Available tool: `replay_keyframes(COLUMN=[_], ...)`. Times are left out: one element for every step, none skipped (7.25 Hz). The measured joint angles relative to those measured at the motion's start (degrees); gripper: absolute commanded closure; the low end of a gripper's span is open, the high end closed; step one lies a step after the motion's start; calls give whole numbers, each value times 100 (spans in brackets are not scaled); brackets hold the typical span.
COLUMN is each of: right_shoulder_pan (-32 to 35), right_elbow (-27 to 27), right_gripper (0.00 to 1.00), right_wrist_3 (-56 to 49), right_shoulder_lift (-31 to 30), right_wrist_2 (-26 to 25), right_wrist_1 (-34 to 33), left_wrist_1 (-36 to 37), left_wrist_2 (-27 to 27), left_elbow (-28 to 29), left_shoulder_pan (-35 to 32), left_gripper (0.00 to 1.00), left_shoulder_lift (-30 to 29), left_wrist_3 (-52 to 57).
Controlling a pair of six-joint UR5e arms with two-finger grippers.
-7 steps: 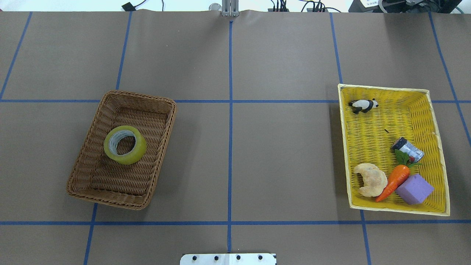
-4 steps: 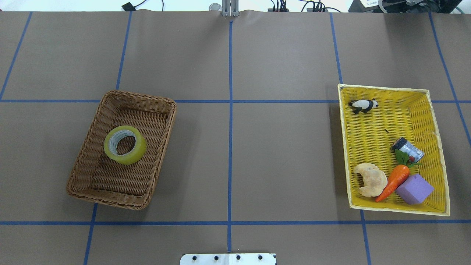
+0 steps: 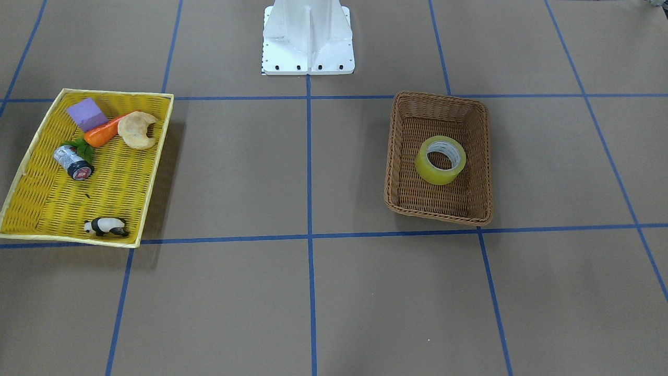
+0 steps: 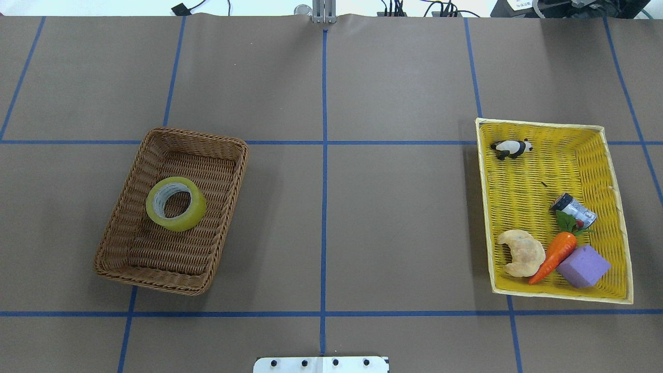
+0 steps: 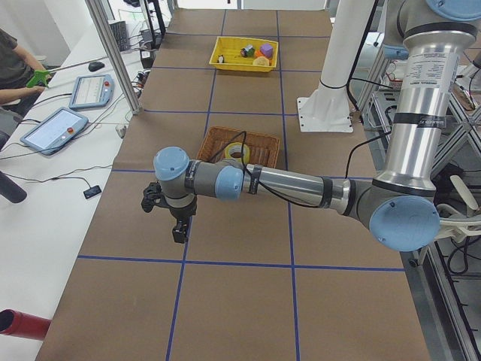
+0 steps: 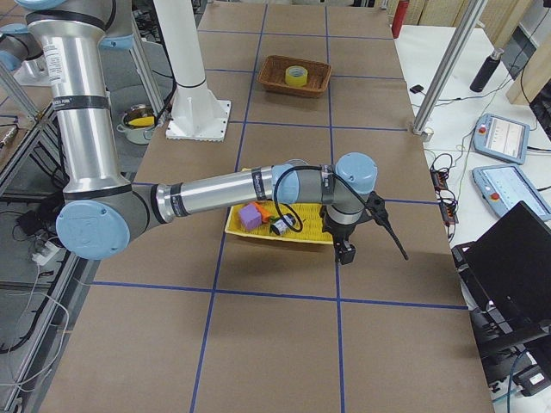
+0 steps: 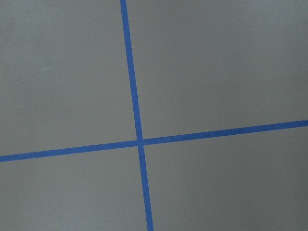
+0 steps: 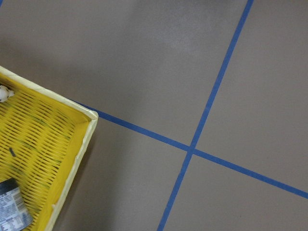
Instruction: Move tape to another basket
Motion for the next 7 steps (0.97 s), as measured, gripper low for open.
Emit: replay_keyframes(right_shoulder_pan=[0, 0, 0, 1, 0, 0, 1], right_elbow=[-18, -25, -28, -30, -29, -23, -13], right_gripper=[0, 0, 0, 0, 0, 0, 0], right_wrist_3=[0, -4, -17, -34, -45, -47, -44], right_shoulder_lift=[-10, -30, -79, -134, -163, -174, -177], right_wrist_2=[35, 47, 43, 34, 29, 27, 26], right_wrist_1=[14, 19, 28, 38, 42, 44, 45], left_wrist_1=[-11, -12, -3, -2, -7, -12, -15], left_wrist_2=[4, 8, 5, 9, 24, 28, 15], left_elbow=[-70, -119, -148, -149, -148, -160, -172], left_shoulder_pan=[0, 5, 9, 14, 17, 18, 16], left_gripper=[2, 2, 2, 2, 2, 2, 2], left_shoulder_lift=[86, 128, 154, 172, 175, 176, 179], left_wrist_3=[-1, -30, -78, -100, -103, -101, -100])
